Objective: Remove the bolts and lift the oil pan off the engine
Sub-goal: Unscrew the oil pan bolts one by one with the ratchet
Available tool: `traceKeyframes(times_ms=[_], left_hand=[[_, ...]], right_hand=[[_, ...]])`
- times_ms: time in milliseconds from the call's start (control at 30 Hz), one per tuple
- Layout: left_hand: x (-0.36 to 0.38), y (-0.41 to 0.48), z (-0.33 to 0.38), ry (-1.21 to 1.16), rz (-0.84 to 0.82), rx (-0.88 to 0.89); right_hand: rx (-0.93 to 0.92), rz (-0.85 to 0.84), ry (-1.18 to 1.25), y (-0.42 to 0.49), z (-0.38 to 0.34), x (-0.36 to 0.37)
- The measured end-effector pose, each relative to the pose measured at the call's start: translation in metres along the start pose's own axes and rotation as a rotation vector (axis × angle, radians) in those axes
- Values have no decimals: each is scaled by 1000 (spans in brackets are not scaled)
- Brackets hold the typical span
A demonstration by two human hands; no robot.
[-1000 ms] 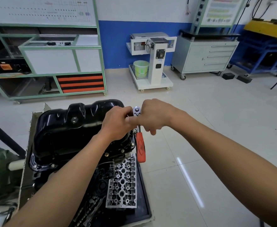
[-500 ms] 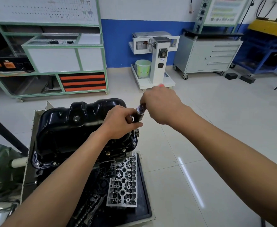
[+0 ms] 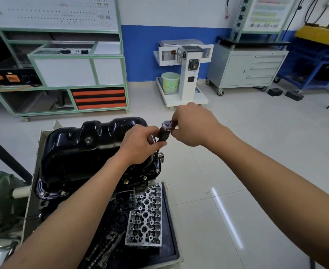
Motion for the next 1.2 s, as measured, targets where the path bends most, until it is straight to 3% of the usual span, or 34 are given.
traceKeyframes(times_ms=[267, 567, 833, 1033, 1200], left_hand=[[0, -1, 3, 18, 54, 27], [-1, 1, 0, -41, 54, -4], [2, 2, -1, 44, -23, 15], [-4, -1, 6, 24, -82, 32], [-6, 0, 6, 15, -134, 25]], right_hand=[[145, -186, 299, -10, -3, 19], [119, -136, 202, -13, -12, 13], [-51, -10, -150, -15, -11, 0], [-111, 21, -133, -8, -17, -3], [-303, -48, 66, -1, -17, 9]])
Point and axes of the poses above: each hand's wrist, its own y-axis towards the middle knuckle, its own x-axis out of the palm, z = x × y, the point moved 4 cm from there along y, towards the middle knuckle, and after that the axes turned 8 degrees about y, right-handed, at the moved point
